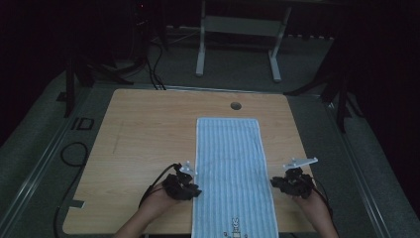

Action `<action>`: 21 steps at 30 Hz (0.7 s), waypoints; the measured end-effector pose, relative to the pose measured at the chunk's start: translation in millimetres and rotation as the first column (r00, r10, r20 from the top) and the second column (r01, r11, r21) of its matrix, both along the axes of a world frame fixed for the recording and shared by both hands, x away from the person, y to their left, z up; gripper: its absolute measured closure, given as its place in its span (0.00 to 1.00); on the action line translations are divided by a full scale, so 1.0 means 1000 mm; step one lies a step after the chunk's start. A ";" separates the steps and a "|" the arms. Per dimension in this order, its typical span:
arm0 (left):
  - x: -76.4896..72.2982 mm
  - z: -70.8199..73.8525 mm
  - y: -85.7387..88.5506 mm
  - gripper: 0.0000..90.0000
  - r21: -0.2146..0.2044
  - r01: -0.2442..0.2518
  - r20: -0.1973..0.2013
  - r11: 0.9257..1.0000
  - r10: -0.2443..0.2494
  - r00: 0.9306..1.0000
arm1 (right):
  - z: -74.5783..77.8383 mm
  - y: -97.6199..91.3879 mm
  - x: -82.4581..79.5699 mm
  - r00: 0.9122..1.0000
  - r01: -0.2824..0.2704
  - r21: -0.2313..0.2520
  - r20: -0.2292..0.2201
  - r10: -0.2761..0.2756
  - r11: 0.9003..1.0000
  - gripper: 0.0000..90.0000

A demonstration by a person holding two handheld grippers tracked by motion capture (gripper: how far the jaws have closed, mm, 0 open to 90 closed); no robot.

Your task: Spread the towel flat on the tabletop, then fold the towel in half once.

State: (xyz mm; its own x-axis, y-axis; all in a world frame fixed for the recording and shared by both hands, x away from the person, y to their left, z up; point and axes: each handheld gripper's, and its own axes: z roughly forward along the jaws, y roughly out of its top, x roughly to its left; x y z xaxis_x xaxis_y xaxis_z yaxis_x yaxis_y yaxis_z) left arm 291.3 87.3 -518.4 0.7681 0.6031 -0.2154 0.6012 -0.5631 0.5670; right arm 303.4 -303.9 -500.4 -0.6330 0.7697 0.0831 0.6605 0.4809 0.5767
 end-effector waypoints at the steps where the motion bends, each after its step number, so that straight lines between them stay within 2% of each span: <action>1: 0.006 0.000 0.003 0.74 -0.007 -0.018 -0.004 1.000 0.018 1.000 | 0.002 -0.001 0.007 1.000 0.004 0.002 0.002 -0.004 1.000 0.80; 5: 0.029 0.000 0.010 0.61 0.020 -0.068 0.002 0.997 0.068 0.998 | 0.006 0.001 0.040 1.000 0.028 -0.004 0.012 -0.028 1.000 0.71; 7: 0.043 0.000 0.010 0.57 0.032 -0.093 0.015 0.995 0.092 0.996 | 0.008 0.004 0.056 0.999 0.040 -0.030 0.027 -0.039 0.999 0.69; 9: 0.056 -0.001 0.011 0.57 0.050 -0.113 0.021 0.992 0.112 0.993 | 0.009 0.007 0.072 0.999 0.044 -0.043 0.032 -0.042 0.998 0.66; 11: 0.066 0.000 0.012 0.57 0.049 -0.131 0.036 0.990 0.130 0.991 | 0.010 0.009 0.085 0.998 0.058 -0.051 0.041 -0.056 0.997 0.65; 14: 0.083 0.001 0.012 0.56 0.041 -0.180 0.074 0.983 0.177 0.981 | 0.009 0.012 0.106 0.996 0.076 -0.061 0.048 -0.073 0.995 0.65; 16: 0.094 0.001 0.011 0.54 0.034 -0.216 0.078 0.976 0.213 0.974 | 0.007 0.015 0.116 0.996 0.083 -0.065 0.050 -0.079 0.994 0.64; 17: 0.100 0.000 0.009 0.54 0.036 -0.222 0.081 0.974 0.219 0.972 | 0.005 0.017 0.121 0.995 0.093 -0.068 0.042 -0.090 0.993 0.64; 21: 0.116 -0.006 0.001 0.54 0.068 -0.253 0.094 0.965 0.247 0.965 | -0.004 0.024 0.136 0.994 0.107 -0.073 0.019 -0.106 0.992 0.62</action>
